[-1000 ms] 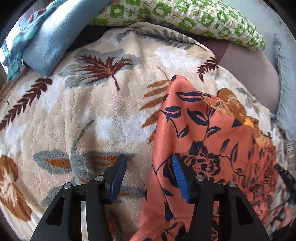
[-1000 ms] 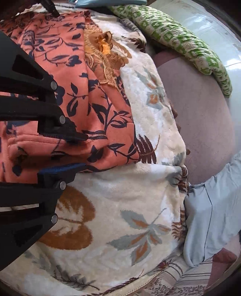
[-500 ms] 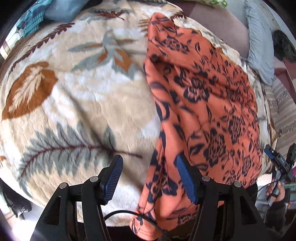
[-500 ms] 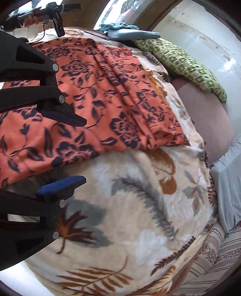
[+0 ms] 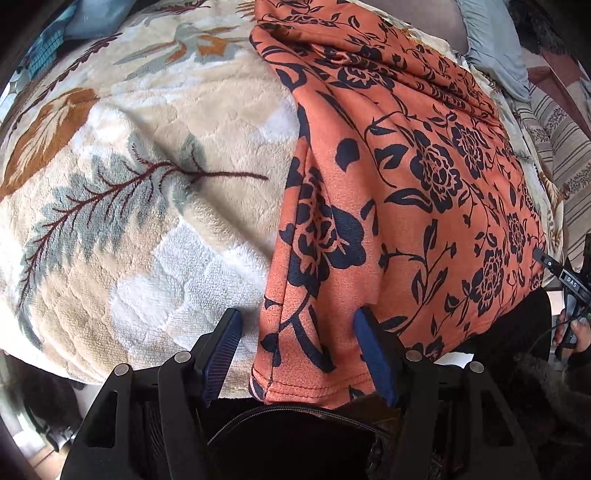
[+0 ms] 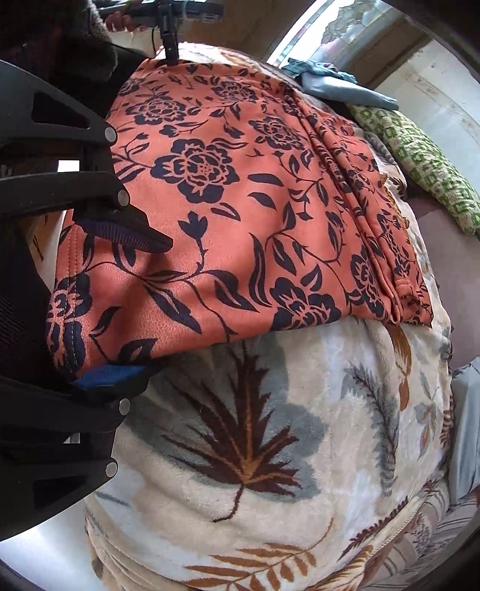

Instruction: Fold small clothes

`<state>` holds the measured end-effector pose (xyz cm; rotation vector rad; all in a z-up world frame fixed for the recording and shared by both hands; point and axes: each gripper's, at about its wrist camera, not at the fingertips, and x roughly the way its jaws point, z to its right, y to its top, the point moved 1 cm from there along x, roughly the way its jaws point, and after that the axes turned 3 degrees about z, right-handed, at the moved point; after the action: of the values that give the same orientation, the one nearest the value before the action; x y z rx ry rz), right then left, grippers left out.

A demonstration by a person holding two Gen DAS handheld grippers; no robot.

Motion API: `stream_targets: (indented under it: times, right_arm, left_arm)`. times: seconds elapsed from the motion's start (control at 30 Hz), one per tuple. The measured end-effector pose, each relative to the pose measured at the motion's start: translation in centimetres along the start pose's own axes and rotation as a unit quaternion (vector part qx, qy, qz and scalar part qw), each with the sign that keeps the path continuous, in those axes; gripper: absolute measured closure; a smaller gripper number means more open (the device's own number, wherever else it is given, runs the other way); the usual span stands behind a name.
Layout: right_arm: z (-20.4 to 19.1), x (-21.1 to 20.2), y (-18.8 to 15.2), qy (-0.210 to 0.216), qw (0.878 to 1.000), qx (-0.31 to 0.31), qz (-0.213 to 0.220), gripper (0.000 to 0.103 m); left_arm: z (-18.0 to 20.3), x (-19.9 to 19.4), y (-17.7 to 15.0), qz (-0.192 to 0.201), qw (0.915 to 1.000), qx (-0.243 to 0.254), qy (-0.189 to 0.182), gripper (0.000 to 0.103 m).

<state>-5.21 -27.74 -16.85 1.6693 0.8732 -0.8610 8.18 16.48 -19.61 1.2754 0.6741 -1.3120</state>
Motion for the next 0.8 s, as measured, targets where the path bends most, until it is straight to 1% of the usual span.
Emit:
stream_targets:
  times: [0.03, 0.07, 0.1, 0.13, 0.17, 0.2, 0.23, 0.3, 0.33, 0.37, 0.4, 0.43, 0.47, 0.5, 0.53, 0.57, 0.6, 0.63, 0.67, 0.73, 0.77, 0.8]
  right_arm:
    - [0.0, -0.1, 0.0, -0.005, 1.000, 0.001, 0.002, 0.065]
    - [0.2, -0.1, 0.0, 0.005, 1.000, 0.008, -0.003, 0.078]
    - [0.4, -0.2, 0.0, 0.030, 0.999, 0.024, -0.008, 0.098]
    - [0.5, -0.7, 0.1, 0.039, 0.999, 0.036, -0.002, 0.098]
    - [0.6, -1.4, 0.1, 0.047, 0.998, 0.040, 0.005, 0.098]
    - [0.7, -2.1, 0.0, 0.062, 0.997, 0.048, 0.012, 0.098]
    - [1.1, -2.6, 0.0, 0.067, 0.996, 0.057, 0.017, 0.098]
    - [1.6, -2.6, -0.1, 0.059, 0.996, 0.062, 0.015, 0.098]
    - [1.8, -2.3, 0.0, 0.060, 0.996, 0.064, 0.011, 0.098]
    - [1.8, -1.9, 0.1, 0.058, 0.996, 0.065, 0.008, 0.097]
    - [1.8, -1.6, 0.1, 0.053, 0.996, 0.068, 0.006, 0.092]
    - [1.8, -1.3, 0.1, 0.054, 0.996, 0.073, 0.004, 0.091]
    - [1.9, -1.1, 0.0, 0.063, 0.995, 0.079, -0.001, 0.090]
    - [1.9, -0.9, -0.1, 0.066, 0.994, 0.083, -0.004, 0.084]
    - [1.9, -0.8, -0.1, 0.065, 0.994, 0.084, -0.007, 0.071]
    - [1.9, -0.7, -0.2, 0.064, 0.994, 0.082, -0.012, 0.064]
    - [1.8, -0.6, -0.3, 0.061, 0.995, 0.079, -0.014, 0.058]
    - [1.8, -0.5, -0.4, 0.060, 0.995, 0.077, -0.015, 0.059]
    - [1.7, -0.3, -0.5, 0.062, 0.995, 0.075, -0.018, 0.059]
    - [1.6, -0.2, -0.8, 0.061, 0.996, 0.065, -0.014, 0.059]
    - [1.4, -0.2, -0.9, 0.056, 0.997, 0.052, -0.012, 0.063]
    - [1.3, -0.2, -0.9, 0.047, 0.998, 0.038, -0.013, 0.080]
  left_arm:
    - [0.2, 0.0, -0.2, 0.004, 1.0000, 0.002, -0.004, 0.053]
    - [0.4, 0.1, -0.4, 0.005, 0.9999, 0.002, -0.016, 0.078]
    - [0.5, 0.1, -0.6, -0.002, 0.9994, -0.005, -0.035, 0.092]
    - [0.4, 0.0, -0.8, -0.008, 0.9990, -0.014, -0.042, 0.092]
    - [0.5, -0.4, -1.1, -0.006, 0.9989, -0.017, -0.042, 0.094]
    - [0.7, -0.9, -1.6, -0.003, 0.9985, -0.017, -0.052, 0.096]
    - [0.7, -1.5, -1.9, 0.002, 0.9981, -0.017, -0.059, 0.096]
    - [0.5, -2.1, -2.3, 0.009, 0.9990, -0.020, -0.039, 0.096]
    - [0.0, -1.9, -2.3, 0.005, 0.9989, -0.028, -0.038, 0.096]
    - [-0.3, -1.6, -2.3, 0.001, 0.9984, -0.041, -0.039, 0.095]
    - [-0.7, -1.3, -2.2, -0.001, 0.9976, -0.055, -0.042, 0.094]
    - [-1.0, -1.3, -2.1, 0.000, 0.9969, -0.061, -0.050, 0.094]
    - [-0.9, -1.3, -2.0, 0.001, 0.9969, -0.058, -0.053, 0.094]
    - [-0.7, -1.2, -2.0, 0.001, 0.9975, -0.051, -0.049, 0.088]
    - [-0.5, -1.1, -1.9, -0.001, 0.9981, -0.040, -0.047, 0.082]
    - [-0.3, -0.9, -1.8, -0.005, 0.9984, -0.032, -0.046, 0.066]
    - [-0.1, -0.6, -1.6, -0.006, 0.9985, -0.029, -0.046, 0.054]
    - [0.1, -0.3, -1.5, -0.008, 0.9984, -0.028, -0.048, 0.051]
    - [0.2, 0.1, -1.3, -0.012, 0.9982, -0.028, -0.050, 0.050]
    - [0.6, 1.0, -1.0, -0.023, 0.9978, -0.031, -0.054, 0.052]
    - [0.8, 1.2, -0.9, -0.023, 0.9980, -0.029, -0.051, 0.054]
    - [1.2, 1.2, -0.8, -0.020, 0.9982, -0.023, -0.051, 0.070]
